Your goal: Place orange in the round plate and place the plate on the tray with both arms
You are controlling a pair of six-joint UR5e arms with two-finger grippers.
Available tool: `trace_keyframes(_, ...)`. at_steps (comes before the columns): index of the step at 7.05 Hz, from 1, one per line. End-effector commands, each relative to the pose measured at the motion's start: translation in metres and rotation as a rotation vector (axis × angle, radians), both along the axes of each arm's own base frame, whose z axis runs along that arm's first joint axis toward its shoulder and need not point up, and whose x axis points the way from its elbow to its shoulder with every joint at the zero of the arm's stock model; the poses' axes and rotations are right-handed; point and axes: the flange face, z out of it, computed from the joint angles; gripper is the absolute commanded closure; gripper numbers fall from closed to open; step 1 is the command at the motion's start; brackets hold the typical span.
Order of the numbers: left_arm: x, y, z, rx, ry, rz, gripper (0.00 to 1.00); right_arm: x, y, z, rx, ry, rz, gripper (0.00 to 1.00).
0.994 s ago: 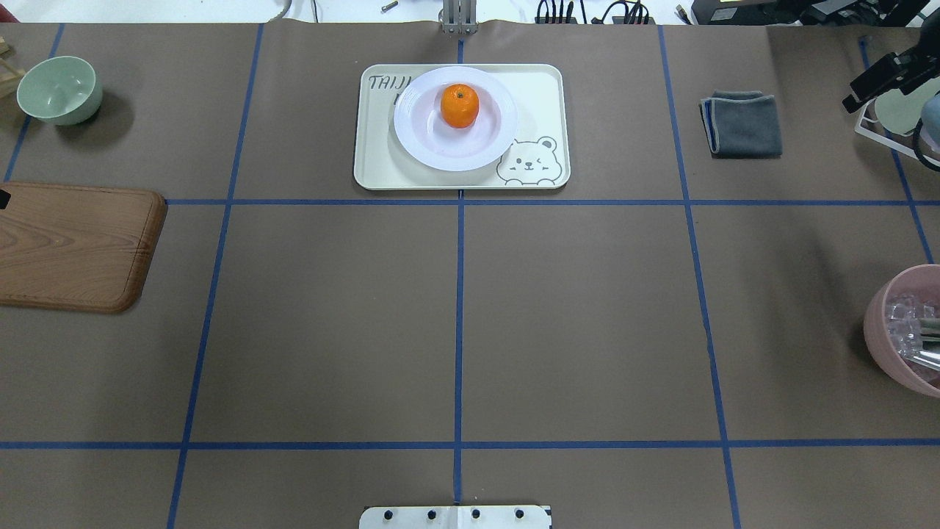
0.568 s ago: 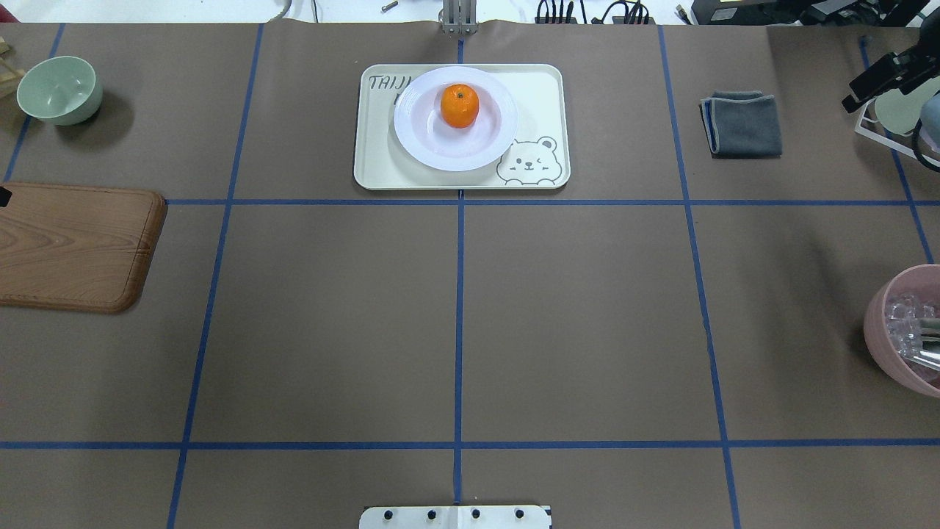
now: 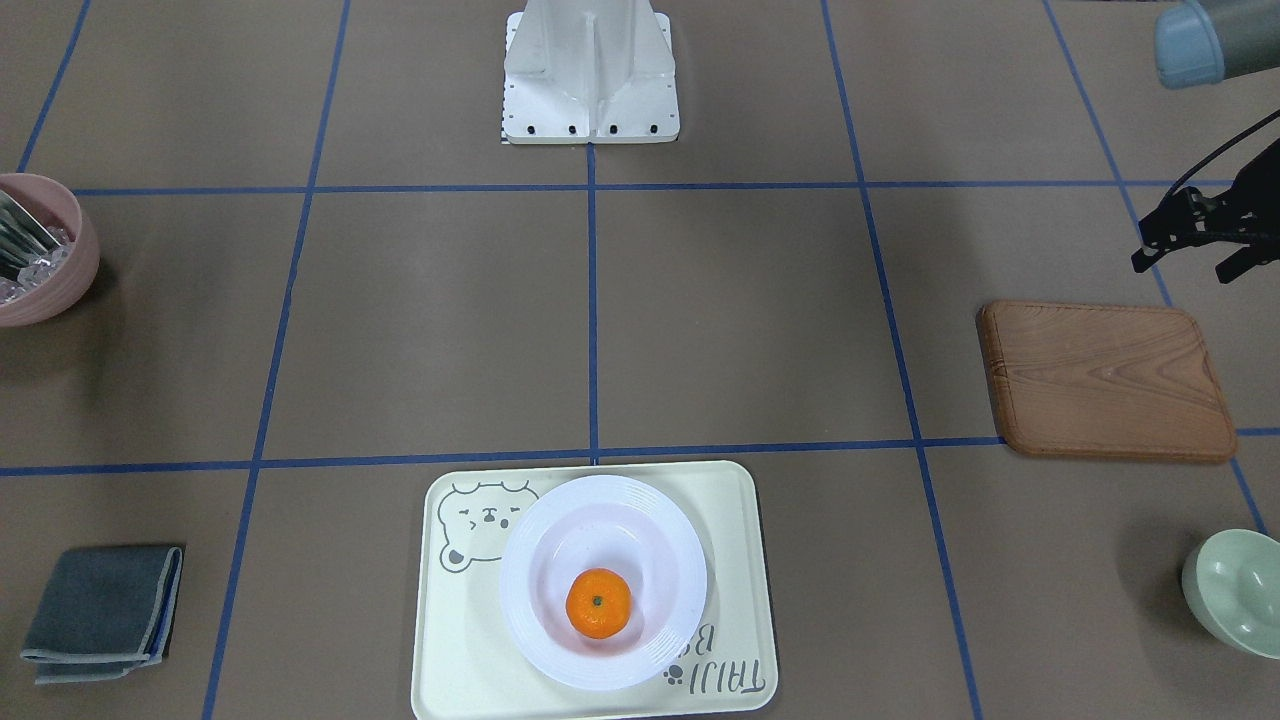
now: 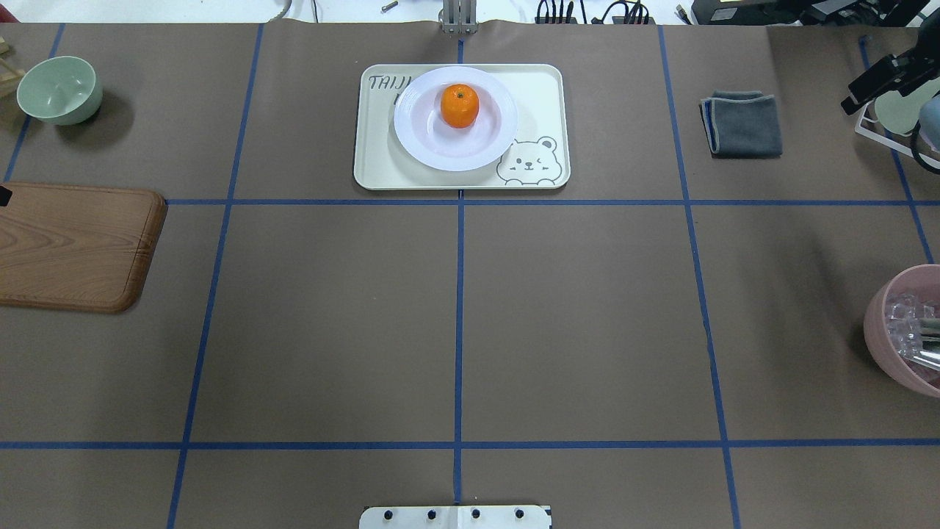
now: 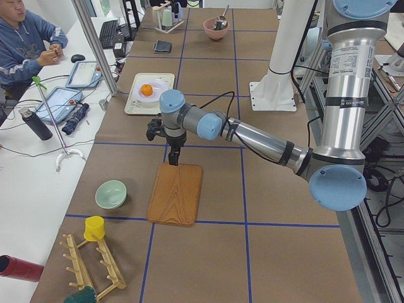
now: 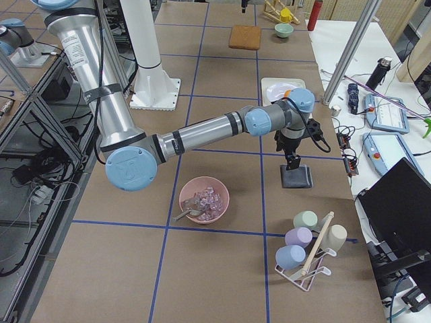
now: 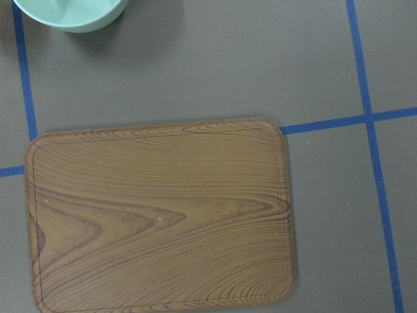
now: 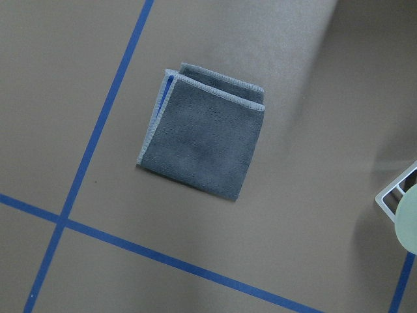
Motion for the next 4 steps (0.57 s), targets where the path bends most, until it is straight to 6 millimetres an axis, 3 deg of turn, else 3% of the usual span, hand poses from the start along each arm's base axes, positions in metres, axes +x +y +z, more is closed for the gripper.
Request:
trace_keyframes(1, -0.0002, 0.0004, 0.0005, 0.001, -0.002, 0.000, 0.02, -0.0007, -0.0002, -0.0007, 0.001, 0.000, -0.001, 0.00)
trace_keyframes(4, -0.0003, 0.0003, 0.0006, 0.006, -0.003, 0.004, 0.02, -0.0020, -0.0009, -0.0027, 0.004, -0.003, -0.003, 0.00)
